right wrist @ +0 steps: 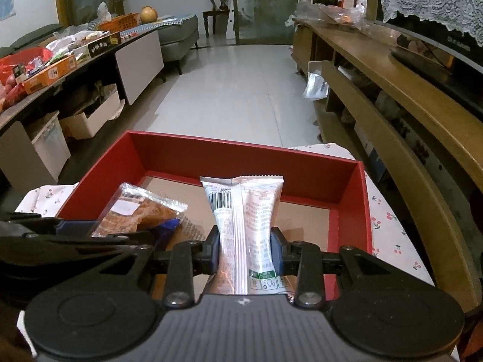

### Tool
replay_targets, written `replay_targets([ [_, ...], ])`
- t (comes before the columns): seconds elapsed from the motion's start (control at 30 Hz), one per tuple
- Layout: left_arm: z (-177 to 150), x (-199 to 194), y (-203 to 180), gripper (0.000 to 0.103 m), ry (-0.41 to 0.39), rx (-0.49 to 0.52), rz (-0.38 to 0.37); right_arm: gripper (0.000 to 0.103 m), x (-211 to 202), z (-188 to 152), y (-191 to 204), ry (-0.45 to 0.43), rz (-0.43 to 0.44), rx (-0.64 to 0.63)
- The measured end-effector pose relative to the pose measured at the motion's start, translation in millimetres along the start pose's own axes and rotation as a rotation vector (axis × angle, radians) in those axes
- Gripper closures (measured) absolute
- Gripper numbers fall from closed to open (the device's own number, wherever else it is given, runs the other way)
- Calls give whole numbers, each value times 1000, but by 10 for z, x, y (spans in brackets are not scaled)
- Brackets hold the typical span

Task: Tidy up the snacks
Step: 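Lower both packets into the red box and open both grippers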

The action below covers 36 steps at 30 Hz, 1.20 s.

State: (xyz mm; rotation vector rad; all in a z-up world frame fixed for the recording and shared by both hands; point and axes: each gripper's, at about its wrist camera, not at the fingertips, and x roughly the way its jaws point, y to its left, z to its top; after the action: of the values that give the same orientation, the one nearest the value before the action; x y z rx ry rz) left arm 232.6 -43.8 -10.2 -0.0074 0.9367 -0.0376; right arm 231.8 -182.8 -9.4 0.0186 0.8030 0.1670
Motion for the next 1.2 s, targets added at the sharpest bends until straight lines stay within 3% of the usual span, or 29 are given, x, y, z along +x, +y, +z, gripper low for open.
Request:
replay_targets([
  [0.53, -12, 22, 7, 33, 4, 6, 19, 52, 156, -22, -1, 33, -30, -20],
  [1.2, 18, -225, 18, 21, -47, 2, -6, 43, -72, 19, -31, -23, -62, -16],
])
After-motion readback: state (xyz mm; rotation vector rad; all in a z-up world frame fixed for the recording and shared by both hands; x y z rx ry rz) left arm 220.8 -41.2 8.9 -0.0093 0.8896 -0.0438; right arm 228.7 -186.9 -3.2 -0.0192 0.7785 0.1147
